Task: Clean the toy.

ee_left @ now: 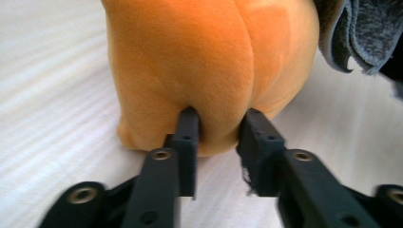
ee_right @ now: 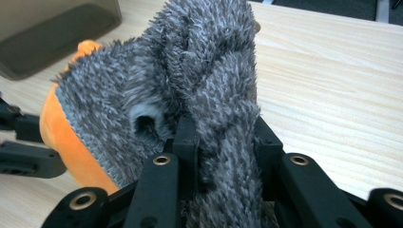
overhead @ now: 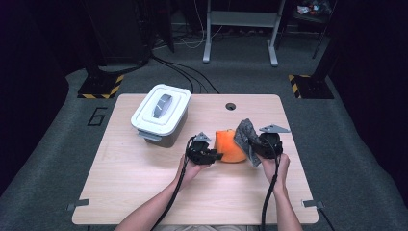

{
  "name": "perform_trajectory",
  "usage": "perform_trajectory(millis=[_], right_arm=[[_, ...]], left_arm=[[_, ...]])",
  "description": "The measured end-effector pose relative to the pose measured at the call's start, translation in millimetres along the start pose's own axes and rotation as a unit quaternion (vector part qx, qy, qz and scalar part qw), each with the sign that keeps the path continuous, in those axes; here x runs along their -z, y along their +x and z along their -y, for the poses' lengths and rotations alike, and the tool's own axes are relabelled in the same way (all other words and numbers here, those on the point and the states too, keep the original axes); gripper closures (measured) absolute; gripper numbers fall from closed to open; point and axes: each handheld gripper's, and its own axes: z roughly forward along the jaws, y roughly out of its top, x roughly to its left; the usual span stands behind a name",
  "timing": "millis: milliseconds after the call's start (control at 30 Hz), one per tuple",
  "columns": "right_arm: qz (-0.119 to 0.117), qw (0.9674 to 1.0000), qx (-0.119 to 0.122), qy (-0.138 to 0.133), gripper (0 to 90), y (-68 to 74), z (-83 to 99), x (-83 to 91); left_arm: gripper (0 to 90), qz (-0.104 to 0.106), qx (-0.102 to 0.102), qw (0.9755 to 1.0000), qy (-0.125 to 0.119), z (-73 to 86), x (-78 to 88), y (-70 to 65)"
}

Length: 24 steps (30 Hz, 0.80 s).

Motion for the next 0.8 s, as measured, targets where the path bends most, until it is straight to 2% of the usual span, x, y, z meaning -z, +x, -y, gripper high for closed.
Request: perform_trajectory(millis=[33, 67, 167, 267, 333, 467, 500, 533, 600, 800], right_arm=[[-0.001, 1.0000, 0.000, 0.002, 69.5, -0.3, 0.1, -1.7], [0.000, 1.0000, -0.005, 0.004, 69.5, -0.4, 0.3, -2.8], [-0.002, 1.0000, -0.009, 0.005, 69.5, -3.1, 1.2, -4.4], [-0.001, 0.9999, -0.012, 0.007, 69.5, -4.5, 1.6, -5.2], [0.001, 0.9999, -0.014, 0.009, 69.6, -5.6, 1.7, -6.1], [0.003, 0.9999, -0.015, 0.008, 69.7, -8.2, 1.7, -6.8], [0.002, 0.9998, -0.016, 0.006, 69.7, -8.3, 1.7, -6.4], [0.001, 0.9999, -0.016, 0.004, 69.7, -8.1, 1.5, -5.1], [0.000, 0.9999, -0.016, -0.002, 69.7, -7.0, 0.7, -1.5], [-0.013, 0.9998, -0.001, -0.016, 69.6, 5.1, -4.2, 8.8]], left_arm=[[58.0, -0.016, -0.023, 0.9996, 0.001, 0.7, 0.1, -3.9], [52.3, -0.023, -0.041, 0.9989, -0.001, 1.8, -0.4, -6.5], [42.0, -0.053, -0.090, 0.9944, 0.012, 6.0, -4.5, -15.8], [40.2, -0.062, -0.098, 0.9931, 0.016, 7.5, -9.9, -17.7], [49.1, -0.068, -0.093, 0.9933, 0.003, 6.8, -10.9, -16.6], [69.8, -0.055, -0.080, 0.9953, -0.006, 5.0, -9.8, -12.0], [72.0, -0.048, -0.066, 0.9967, -0.006, 4.7, -9.2, -11.5], [74.4, -0.045, -0.064, 0.9969, -0.005, 4.3, -8.4, -10.2], [76.3, -0.035, -0.045, 0.9984, -0.003, 3.5, -7.2, -9.3], [77.7, -0.007, -0.008, 0.9999, 0.004, -1.2, -2.1, -13.9]])
